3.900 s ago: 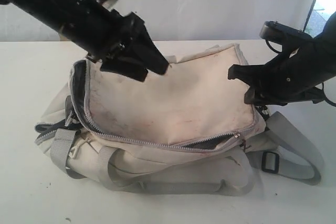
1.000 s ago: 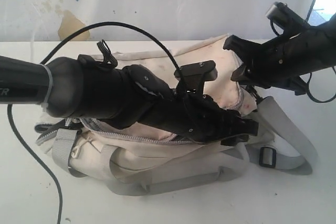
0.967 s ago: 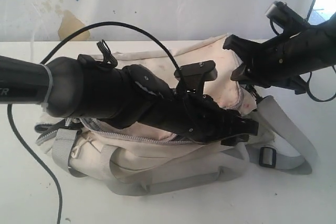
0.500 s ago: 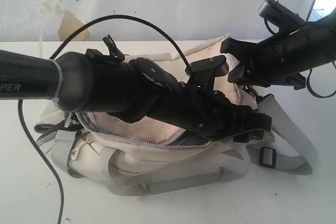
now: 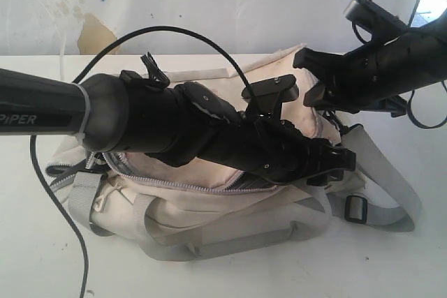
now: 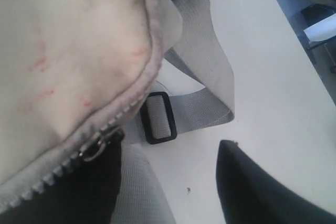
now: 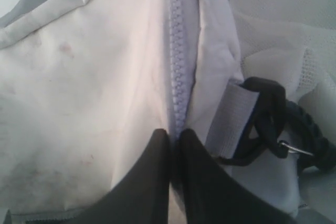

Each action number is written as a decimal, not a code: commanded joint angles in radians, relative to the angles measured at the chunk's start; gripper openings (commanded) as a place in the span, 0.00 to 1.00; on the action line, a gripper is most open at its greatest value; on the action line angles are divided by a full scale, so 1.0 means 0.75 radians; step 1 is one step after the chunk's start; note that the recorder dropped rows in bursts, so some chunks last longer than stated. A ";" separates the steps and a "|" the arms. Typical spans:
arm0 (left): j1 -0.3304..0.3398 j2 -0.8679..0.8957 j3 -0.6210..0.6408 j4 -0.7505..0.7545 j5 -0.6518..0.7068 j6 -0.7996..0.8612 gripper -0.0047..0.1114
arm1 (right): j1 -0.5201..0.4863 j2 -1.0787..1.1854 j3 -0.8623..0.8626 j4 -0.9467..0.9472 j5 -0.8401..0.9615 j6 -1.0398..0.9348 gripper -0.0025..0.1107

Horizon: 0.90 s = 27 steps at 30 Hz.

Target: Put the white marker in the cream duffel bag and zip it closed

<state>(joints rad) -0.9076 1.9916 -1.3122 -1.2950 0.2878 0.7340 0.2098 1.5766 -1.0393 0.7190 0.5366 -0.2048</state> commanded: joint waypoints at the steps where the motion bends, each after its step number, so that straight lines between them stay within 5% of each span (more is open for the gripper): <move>1: 0.001 -0.003 -0.007 -0.006 0.005 -0.017 0.54 | -0.004 -0.013 -0.011 0.003 -0.030 -0.023 0.03; 9: 0.046 -0.003 -0.007 -0.001 0.099 -0.065 0.54 | -0.004 -0.022 -0.011 0.003 -0.028 -0.047 0.52; 11: 0.065 -0.003 -0.007 0.007 0.149 -0.065 0.54 | -0.004 -0.041 -0.011 -0.039 -0.025 -0.047 0.58; 16: 0.083 -0.003 -0.007 0.064 0.184 -0.065 0.54 | -0.029 -0.107 -0.011 -0.296 0.029 0.020 0.57; 22: 0.093 -0.003 -0.007 0.100 0.228 -0.065 0.54 | -0.160 -0.115 -0.008 -0.308 0.246 0.061 0.56; 27: 0.107 -0.038 -0.007 0.107 0.300 -0.065 0.54 | -0.248 -0.063 -0.006 -0.278 0.398 -0.074 0.42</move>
<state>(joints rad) -0.8319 1.9897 -1.3122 -1.2240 0.4818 0.6872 0.0580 1.5105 -1.0441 0.4990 0.7797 -0.2007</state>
